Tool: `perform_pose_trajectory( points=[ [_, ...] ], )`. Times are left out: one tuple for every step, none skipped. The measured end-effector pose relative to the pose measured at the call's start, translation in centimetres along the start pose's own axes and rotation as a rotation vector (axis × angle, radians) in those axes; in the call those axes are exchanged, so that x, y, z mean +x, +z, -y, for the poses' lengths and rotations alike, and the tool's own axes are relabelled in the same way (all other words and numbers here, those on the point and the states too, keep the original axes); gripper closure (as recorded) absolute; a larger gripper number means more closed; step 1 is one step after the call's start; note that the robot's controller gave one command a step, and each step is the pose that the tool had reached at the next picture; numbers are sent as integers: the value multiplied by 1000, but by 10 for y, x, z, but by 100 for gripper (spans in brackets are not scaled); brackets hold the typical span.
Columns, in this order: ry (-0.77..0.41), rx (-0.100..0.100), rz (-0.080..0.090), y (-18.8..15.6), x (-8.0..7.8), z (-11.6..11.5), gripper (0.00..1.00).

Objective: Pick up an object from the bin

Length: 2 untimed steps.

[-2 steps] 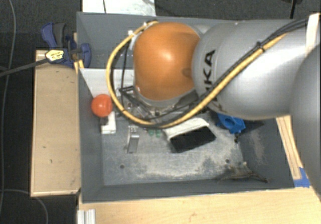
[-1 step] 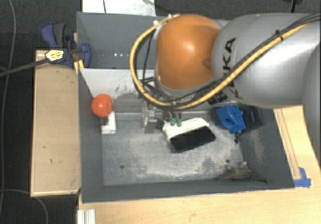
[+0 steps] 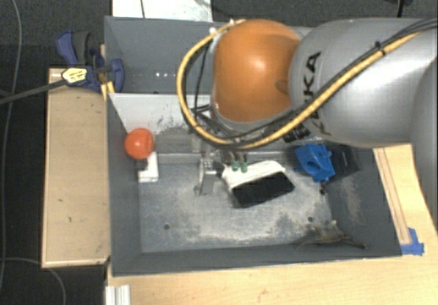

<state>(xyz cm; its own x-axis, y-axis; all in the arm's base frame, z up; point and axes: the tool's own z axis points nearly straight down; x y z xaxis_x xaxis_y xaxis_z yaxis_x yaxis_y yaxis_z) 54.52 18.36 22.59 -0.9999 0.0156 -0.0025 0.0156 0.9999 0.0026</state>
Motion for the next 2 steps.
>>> perform_pose_trajectory(
  points=[
    [1,0,0,0,0,0,0],
    [59,-2,2,3,3,9,0]
  ],
)
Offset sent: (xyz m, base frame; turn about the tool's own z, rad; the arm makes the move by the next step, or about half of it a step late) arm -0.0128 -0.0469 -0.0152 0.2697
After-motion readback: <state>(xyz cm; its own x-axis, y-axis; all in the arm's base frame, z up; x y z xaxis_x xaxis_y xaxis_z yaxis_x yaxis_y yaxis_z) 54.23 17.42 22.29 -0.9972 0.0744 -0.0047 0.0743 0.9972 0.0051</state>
